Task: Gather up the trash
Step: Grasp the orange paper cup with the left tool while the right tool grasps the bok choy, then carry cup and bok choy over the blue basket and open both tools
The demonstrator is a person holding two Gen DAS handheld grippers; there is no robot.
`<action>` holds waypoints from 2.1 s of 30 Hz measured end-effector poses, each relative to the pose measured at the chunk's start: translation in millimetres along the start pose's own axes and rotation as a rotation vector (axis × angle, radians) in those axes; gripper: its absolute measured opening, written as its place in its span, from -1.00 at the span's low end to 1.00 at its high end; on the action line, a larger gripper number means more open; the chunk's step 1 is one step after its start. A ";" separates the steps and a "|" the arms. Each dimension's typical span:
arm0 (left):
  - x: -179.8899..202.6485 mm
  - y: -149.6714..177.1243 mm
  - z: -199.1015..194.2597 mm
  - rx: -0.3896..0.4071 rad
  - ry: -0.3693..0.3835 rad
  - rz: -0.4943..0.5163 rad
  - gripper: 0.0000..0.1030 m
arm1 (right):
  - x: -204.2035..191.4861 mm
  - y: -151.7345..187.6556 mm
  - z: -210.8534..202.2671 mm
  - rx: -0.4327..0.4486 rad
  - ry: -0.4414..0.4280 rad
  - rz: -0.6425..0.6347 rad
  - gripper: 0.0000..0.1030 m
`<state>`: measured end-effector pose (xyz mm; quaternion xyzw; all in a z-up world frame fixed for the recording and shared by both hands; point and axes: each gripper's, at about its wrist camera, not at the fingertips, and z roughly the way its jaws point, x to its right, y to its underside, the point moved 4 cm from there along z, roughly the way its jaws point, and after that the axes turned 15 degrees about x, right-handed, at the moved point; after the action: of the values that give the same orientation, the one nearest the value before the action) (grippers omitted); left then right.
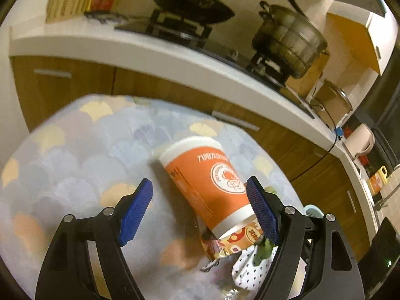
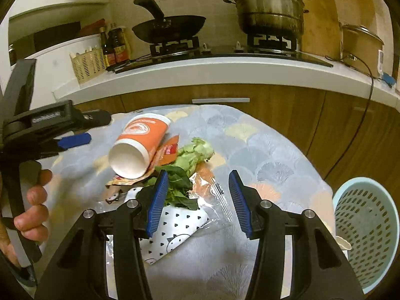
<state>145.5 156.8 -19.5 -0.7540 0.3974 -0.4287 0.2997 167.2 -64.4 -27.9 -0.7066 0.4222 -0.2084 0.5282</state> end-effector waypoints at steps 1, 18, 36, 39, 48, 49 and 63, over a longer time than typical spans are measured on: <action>-0.8 3.7 6.5 -0.011 0.000 -0.009 0.47 | 1.8 2.3 1.4 -0.003 -0.003 0.009 -0.09; 22.6 21.1 37.7 -0.035 0.055 0.011 0.11 | 1.8 10.0 2.1 0.007 -0.061 0.029 -0.09; 20.6 5.6 -7.3 0.033 0.119 0.040 -0.10 | -18.8 4.7 25.9 -0.105 -0.052 -0.020 -0.64; 21.5 3.6 -14.7 0.057 0.136 0.026 -0.11 | -13.7 -2.6 14.9 -0.068 -0.050 -0.007 -0.65; 44.3 -12.0 -45.3 0.127 0.198 0.034 -0.11 | 8.2 -29.6 -22.2 0.021 -0.104 0.079 -0.65; 49.2 -12.7 -49.0 0.133 0.211 0.037 -0.11 | 11.1 -32.1 -28.7 0.036 -0.092 0.072 -0.65; 167.6 19.1 -59.8 0.086 0.414 0.134 -0.11 | 95.6 -39.3 -101.6 0.127 0.086 0.098 -0.65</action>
<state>139.1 -3.0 60.9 -0.6083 0.4811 -0.5701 0.2711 159.9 -197.1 29.9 -0.6406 0.4645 -0.2388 0.5629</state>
